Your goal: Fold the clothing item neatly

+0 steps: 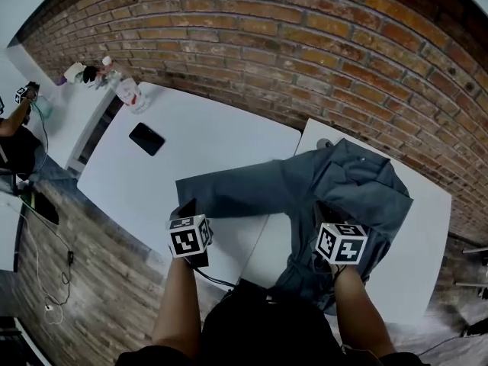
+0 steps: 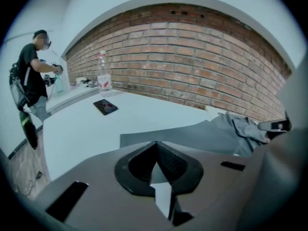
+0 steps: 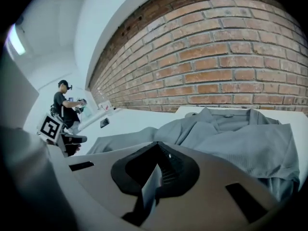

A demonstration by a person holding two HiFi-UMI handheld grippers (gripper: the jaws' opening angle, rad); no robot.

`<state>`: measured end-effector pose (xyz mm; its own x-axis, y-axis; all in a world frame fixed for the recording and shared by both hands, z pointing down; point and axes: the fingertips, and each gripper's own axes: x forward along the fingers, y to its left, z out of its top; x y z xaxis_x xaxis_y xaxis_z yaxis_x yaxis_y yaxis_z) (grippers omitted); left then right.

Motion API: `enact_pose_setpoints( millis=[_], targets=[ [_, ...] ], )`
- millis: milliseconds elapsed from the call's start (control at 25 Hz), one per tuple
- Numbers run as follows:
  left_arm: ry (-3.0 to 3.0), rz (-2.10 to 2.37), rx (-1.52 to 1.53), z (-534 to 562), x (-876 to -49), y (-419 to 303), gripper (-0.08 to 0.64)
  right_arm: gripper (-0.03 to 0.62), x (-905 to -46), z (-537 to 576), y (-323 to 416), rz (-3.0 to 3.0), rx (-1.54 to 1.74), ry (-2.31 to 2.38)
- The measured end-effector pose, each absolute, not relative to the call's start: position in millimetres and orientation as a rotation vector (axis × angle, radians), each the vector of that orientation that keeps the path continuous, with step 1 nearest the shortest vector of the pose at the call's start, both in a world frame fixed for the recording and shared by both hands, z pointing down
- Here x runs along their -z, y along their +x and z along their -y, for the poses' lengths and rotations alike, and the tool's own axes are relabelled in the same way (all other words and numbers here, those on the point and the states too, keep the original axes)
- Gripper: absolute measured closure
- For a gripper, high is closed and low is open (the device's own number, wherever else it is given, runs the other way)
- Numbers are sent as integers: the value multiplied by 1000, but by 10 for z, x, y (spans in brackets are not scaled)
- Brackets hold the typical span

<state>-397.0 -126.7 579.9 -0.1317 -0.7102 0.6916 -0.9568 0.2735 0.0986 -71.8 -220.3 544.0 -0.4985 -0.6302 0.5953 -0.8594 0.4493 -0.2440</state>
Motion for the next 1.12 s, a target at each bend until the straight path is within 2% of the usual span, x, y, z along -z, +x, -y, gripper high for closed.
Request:
enact_pose_setpoints(
  millis=[120, 160, 200, 280, 480, 720, 920, 1120],
  targets=[
    [1406, 1956, -499, 1164, -5938, -4362, 564, 592, -5359, 2103, -730, 2309, -723, 1250],
    [1398, 1937, -502, 1150, -6005, -4430, 448, 592, -5333, 2083, -741, 2316, -720, 1250],
    [1393, 1913, -509, 1142, -6076, -4478, 374, 592, -5305, 2069, -756, 2322, -717, 1249],
    [1361, 1884, -536, 1113, -6229, -4573, 359, 592, -5257, 2048, -793, 2331, -706, 1246],
    [1217, 1837, -672, 1032, -6618, -4756, 366, 592, -5233, 2032, -849, 2337, -742, 1268],
    [1153, 1709, -711, 1114, -6660, -4605, 537, 592, -5254, 2018, -827, 2307, -771, 1322],
    [1155, 1751, -629, 1122, -6586, -4596, 543, 592, -5230, 1945, -848, 2310, -761, 1324],
    [1306, 1788, -420, 1446, -6079, -4447, 543, 592, -5104, 1886, -737, 2312, -746, 1369]
  ],
)
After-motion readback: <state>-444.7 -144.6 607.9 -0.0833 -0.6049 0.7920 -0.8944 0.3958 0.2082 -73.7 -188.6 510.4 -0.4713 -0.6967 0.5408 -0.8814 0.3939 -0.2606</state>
